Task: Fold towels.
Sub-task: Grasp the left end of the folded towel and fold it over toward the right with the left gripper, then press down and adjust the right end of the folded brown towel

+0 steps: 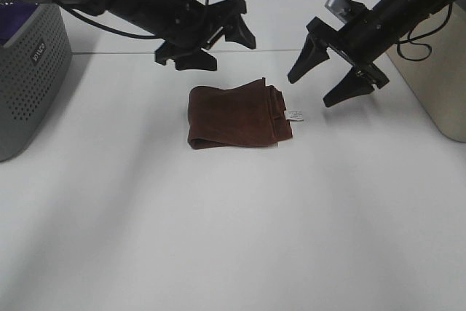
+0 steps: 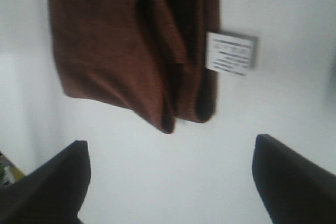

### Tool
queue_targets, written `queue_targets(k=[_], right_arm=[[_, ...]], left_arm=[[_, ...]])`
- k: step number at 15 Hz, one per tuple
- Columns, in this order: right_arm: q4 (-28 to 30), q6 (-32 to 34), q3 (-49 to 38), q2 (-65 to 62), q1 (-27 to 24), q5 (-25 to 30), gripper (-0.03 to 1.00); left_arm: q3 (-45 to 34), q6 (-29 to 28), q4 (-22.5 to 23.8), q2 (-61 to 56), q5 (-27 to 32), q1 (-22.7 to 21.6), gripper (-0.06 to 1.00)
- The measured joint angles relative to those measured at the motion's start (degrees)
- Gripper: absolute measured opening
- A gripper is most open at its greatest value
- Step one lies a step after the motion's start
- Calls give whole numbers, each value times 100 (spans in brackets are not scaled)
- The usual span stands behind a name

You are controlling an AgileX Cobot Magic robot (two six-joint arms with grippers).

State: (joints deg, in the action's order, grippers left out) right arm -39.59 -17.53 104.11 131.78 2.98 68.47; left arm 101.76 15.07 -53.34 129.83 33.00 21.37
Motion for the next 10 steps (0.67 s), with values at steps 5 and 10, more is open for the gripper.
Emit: queue_targets(k=[5,10], right_arm=[[-1874,-1060,0,6,579,-138,79],[-2819,-1467,6,739,699,-613,79]], left_arm=[[6,-6,350,-69,327,-859,76],[6,-6,401,-69,619,-1043,76]])
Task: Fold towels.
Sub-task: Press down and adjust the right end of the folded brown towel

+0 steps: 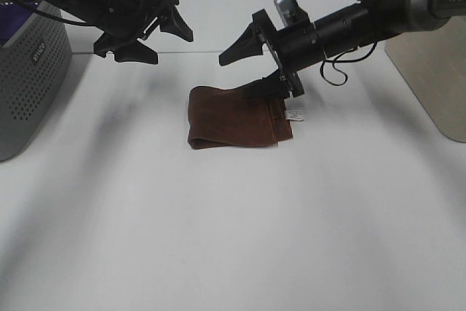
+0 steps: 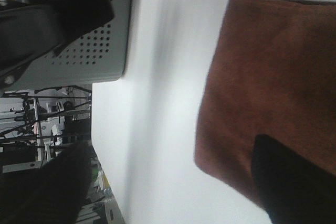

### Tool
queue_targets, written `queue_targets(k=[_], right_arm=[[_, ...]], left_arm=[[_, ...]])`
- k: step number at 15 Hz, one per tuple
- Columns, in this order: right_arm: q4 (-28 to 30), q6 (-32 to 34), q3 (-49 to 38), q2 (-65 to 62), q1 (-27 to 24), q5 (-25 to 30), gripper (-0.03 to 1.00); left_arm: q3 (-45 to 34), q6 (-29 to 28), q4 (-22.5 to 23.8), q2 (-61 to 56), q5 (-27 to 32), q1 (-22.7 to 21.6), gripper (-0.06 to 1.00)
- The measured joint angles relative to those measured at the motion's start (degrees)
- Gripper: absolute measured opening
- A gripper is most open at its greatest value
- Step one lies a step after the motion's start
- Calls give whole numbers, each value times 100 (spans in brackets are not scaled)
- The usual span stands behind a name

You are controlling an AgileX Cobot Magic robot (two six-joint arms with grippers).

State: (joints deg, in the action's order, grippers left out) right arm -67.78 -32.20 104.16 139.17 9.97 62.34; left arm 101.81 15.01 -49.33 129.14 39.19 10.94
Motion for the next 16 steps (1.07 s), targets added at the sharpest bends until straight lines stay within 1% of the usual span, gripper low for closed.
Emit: queue_targets(k=[4,5,6,7,9,12,13,15,16], right_arm=[[-195,-172,0,275,-109,-361,79],[-206,-172,0,275,-212,-458,79],[-74,-103,0,275,-309,-573,79],[218,52,0,275,-395,-710,79],[831,309,0,275,-407,-842,78],[1209,453,17,235,-407,-917,78],[1450,476,17,155,-407,-940,78],[2040,699,17,-126,-407,-957,78],[2464,928,17,-327,-407,-974,78]], left_arm=[[0,0,52,0,46,0,76],[0,0,74,0,80,0,76],[0,0,103,0,120,0,76],[0,0,155,0,149,0,76],[0,0,241,0,155,0,76],[0,0,258,0,160,0,76],[0,0,258,0,183,0,76],[0,0,264,-29,286,0,76],[0,0,275,-86,372,0,76]])
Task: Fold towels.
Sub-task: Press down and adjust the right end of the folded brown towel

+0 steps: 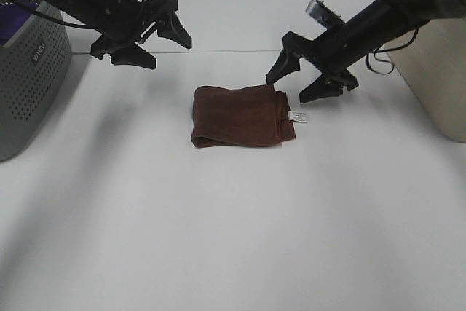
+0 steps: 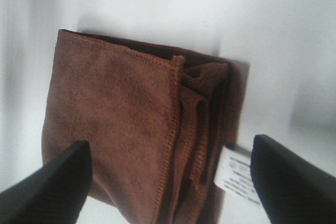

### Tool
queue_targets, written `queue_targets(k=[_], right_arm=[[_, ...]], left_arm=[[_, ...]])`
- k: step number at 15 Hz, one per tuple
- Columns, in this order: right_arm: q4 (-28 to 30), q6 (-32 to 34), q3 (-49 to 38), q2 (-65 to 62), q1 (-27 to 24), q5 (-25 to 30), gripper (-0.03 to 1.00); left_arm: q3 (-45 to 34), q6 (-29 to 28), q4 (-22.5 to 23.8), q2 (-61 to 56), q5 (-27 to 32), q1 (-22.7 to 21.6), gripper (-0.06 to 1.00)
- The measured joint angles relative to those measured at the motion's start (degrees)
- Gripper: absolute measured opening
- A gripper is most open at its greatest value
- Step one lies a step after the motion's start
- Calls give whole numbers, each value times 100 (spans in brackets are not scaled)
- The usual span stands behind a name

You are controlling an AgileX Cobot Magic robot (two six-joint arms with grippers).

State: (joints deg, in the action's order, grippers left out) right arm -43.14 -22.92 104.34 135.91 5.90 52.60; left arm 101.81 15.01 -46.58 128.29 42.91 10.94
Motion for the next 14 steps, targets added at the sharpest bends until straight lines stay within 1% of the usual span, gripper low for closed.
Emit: queue_targets(k=[2,3,4,5,6,7,8,9,10,12,14], right_arm=[[854,567,0,-498,0,132,78],[1169,814,0,-745,11,292,78],[1444,1008,0,-985,40,516,78],[1742,1266,0,-1375,143,940,78],[1948,1450,0,-1593,235,1203,78],[2246,1599,0,-1799,367,1455,78],[2555,1765,0,-2017,573,1610,78],[2687,1828,0,-2097,693,1633,78],[3340,2189,-183,-2550,1180,1644,78],[3873,2441,-602,-3019,1599,1656,78],[4120,2573,-1220,-3581,1799,1667,78]], left_arm=[[0,23,29,-212,304,0,76],[0,132,103,-327,476,0,76],[0,235,275,-458,693,0,76],[0,252,670,-728,1020,0,76],[0,109,1014,-928,1232,0,76],[0,17,1203,-1054,1352,0,76],[0,-132,1581,-1295,1576,0,76],[0,-264,1908,-1587,1759,0,76],[0,-596,2538,-2257,2194,0,76],[-17,-945,3128,-2985,2573,0,76],[-309,-1215,3558,-3753,2624,0,76]])
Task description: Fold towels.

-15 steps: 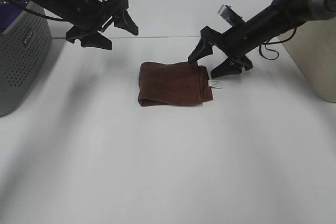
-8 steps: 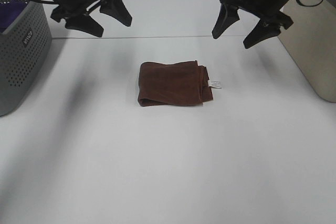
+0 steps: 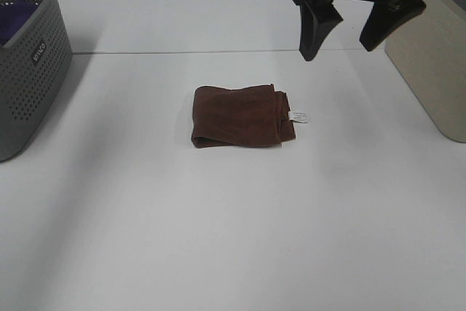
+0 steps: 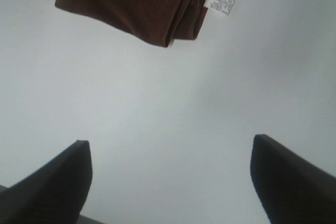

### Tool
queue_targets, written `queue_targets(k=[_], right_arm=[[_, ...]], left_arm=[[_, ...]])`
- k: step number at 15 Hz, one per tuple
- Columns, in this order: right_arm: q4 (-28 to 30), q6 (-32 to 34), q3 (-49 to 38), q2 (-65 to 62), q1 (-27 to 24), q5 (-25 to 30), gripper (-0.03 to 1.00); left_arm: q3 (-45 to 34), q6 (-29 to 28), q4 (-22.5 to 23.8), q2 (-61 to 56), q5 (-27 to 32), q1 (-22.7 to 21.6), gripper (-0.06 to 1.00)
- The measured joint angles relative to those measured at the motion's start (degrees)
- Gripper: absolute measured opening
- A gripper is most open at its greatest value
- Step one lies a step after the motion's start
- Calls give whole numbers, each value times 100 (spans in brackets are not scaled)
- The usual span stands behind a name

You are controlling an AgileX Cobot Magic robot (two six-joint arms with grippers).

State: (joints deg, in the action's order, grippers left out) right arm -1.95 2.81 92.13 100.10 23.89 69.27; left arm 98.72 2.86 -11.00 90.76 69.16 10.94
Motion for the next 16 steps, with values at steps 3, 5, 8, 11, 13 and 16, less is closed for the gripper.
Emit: queue_targets(k=[3,5,8,11,13,16], right_arm=[[120,86,-1112,-1020,52,23,78],[155,92,-1937,-1759,52,29,78],[155,92,-2905,-2681,52,34,78],[155,92,-4435,-4211,52,11,78],[155,92,-4990,-4790,52,-132,78],[155,52,-5821,-6016,52,-481,78]], left_arm=[[-1083,-149,258,-1387,40,0,76],[-2023,-246,304,-2269,40,0,76],[-3426,-286,315,-3443,29,0,76],[-5787,-286,321,-5254,-384,0,76],[-6406,-286,315,-5793,-556,0,76],[-6881,143,195,-6658,-625,0,76]])
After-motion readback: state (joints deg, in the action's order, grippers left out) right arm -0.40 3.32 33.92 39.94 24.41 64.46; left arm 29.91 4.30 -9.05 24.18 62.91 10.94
